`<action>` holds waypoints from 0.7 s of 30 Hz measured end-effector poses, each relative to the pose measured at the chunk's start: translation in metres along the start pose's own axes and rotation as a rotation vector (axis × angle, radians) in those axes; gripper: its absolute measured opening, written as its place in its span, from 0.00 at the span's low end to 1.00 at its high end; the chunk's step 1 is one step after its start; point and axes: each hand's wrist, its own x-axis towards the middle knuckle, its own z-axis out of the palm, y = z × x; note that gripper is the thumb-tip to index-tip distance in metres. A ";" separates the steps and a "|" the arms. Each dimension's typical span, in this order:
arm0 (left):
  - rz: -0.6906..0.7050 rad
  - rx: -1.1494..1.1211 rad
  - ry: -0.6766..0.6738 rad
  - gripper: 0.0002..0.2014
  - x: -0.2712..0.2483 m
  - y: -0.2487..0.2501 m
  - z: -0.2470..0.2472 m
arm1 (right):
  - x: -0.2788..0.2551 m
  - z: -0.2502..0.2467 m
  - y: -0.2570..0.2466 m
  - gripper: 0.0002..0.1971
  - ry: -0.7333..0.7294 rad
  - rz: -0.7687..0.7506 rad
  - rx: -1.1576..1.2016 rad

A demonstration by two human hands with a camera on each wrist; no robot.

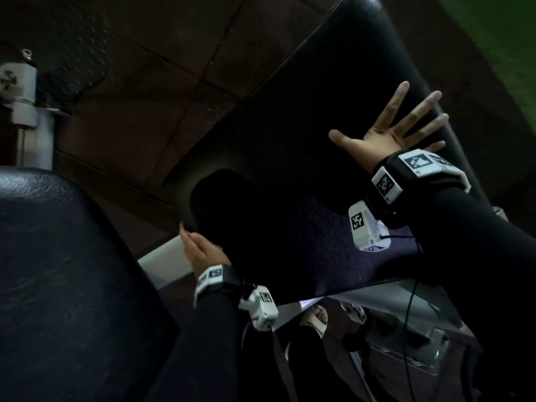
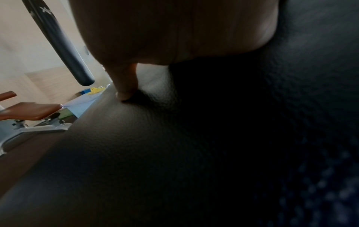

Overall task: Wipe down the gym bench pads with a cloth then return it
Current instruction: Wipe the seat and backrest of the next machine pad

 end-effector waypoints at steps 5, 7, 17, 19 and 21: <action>0.001 -0.029 0.050 0.21 0.001 0.006 0.004 | -0.003 -0.004 -0.001 0.62 0.005 -0.030 -0.035; 0.045 -0.058 0.062 0.21 0.019 0.020 0.006 | -0.002 -0.004 -0.001 0.61 -0.009 -0.036 -0.032; 0.093 -0.044 0.061 0.22 -0.025 -0.012 0.005 | -0.015 -0.008 0.003 0.59 0.040 -0.108 -0.087; 0.085 -0.003 0.088 0.23 -0.046 -0.028 0.006 | -0.015 -0.008 0.006 0.59 0.054 -0.137 -0.099; 0.076 0.016 0.103 0.24 -0.065 -0.043 0.005 | -0.016 -0.006 0.011 0.57 0.082 -0.173 -0.109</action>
